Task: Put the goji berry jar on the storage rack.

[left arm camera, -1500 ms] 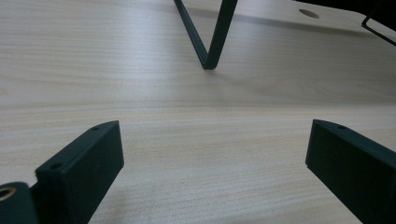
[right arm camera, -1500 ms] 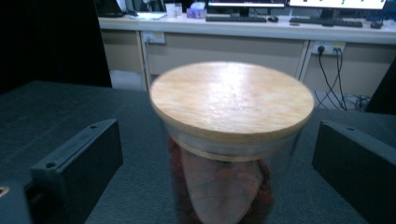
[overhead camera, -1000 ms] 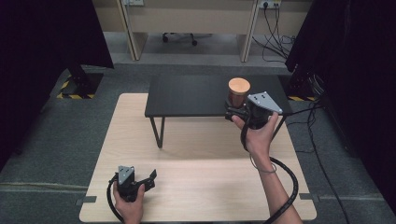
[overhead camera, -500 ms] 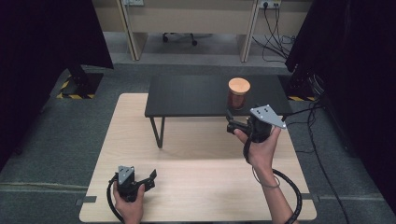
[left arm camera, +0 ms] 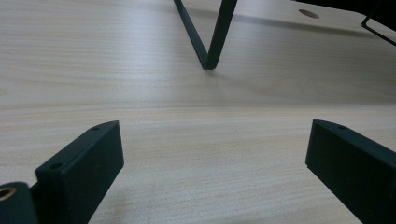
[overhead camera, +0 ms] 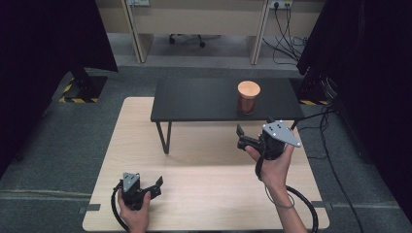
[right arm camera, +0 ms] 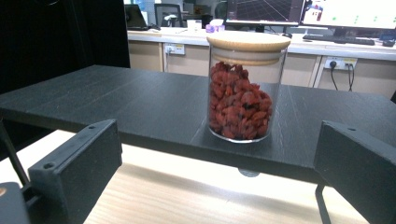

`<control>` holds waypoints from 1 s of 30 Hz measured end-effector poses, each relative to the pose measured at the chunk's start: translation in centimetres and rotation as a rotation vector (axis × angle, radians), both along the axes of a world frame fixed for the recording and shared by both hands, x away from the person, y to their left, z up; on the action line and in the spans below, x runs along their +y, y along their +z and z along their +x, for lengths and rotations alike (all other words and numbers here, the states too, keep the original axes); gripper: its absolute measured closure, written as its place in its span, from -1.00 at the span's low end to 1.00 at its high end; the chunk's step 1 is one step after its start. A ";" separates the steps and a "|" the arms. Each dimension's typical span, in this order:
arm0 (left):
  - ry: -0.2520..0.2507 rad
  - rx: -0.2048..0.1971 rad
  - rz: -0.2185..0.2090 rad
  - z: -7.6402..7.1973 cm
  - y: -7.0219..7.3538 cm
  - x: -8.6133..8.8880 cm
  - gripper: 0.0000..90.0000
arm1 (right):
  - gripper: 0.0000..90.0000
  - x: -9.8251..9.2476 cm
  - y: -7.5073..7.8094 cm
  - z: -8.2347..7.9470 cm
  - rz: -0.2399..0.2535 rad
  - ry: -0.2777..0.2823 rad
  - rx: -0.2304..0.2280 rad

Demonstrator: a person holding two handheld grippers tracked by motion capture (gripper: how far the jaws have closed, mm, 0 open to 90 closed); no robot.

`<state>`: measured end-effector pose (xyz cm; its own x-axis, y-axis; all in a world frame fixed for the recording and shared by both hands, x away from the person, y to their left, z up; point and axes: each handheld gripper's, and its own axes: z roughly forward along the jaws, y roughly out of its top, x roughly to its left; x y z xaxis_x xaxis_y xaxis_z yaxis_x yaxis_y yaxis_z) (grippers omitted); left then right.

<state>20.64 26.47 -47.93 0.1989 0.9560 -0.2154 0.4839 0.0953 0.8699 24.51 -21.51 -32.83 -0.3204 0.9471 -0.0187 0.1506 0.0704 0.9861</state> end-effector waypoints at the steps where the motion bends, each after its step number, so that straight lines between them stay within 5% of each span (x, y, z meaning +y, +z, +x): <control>1: 0.000 0.000 0.000 0.0 0.0 0.0 -0.92 | -0.98 0.0 -0.2 -0.1 -0.001 0.002 0.000; 13: 0.001 -0.001 0.001 0.0 0.0 0.0 -0.92 | -0.98 -0.3 -2.6 -2.0 -0.016 0.008 -0.002; 30: 0.002 -0.001 0.001 0.0 0.0 -0.1 -0.92 | -0.98 -1.3 -4.2 -3.4 -0.018 0.005 0.010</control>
